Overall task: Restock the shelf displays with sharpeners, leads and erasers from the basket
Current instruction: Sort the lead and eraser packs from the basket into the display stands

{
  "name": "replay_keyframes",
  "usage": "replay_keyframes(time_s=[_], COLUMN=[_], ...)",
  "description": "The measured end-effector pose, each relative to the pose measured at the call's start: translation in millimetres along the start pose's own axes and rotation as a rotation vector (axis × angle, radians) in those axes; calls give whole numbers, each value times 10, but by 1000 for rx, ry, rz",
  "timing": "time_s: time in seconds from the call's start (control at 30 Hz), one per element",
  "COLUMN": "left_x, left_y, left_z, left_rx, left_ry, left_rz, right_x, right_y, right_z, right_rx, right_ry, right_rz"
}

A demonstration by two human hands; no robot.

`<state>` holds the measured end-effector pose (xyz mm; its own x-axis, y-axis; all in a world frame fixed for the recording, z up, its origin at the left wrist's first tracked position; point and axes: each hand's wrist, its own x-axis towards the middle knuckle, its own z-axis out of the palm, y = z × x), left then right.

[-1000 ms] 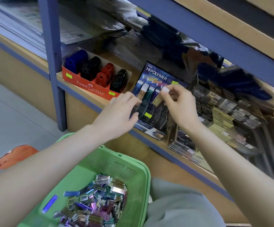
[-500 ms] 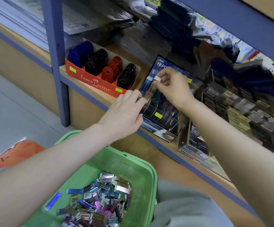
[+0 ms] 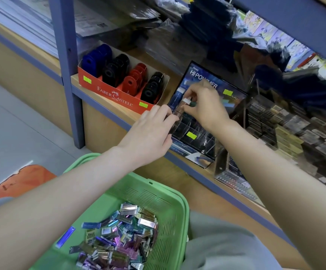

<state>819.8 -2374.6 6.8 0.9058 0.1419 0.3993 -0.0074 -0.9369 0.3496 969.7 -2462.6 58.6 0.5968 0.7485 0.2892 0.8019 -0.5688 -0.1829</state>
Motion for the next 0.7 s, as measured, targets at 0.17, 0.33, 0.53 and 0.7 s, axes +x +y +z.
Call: replay_keyframes(time_s=[0.17, 0.33, 0.53, 0.7], left_x=[6, -150, -807, -1542], left_y=[0, -51, -258, -549], left_z=[0, -115, -207, -68], left_rx=[45, 153, 186, 210], left_ry=[-30, -24, 52, -87], left_rz=[21, 81, -30, -242], right_x=[-55, -276, -828, -1314], right_y=[-25, -118, -201, -410], right_z=[30, -37, -31, 450], right_rx=[-27, -135, -210, -90], right_ry=[7, 80, 180, -11], right_rz=[-4, -59, -308, -413])
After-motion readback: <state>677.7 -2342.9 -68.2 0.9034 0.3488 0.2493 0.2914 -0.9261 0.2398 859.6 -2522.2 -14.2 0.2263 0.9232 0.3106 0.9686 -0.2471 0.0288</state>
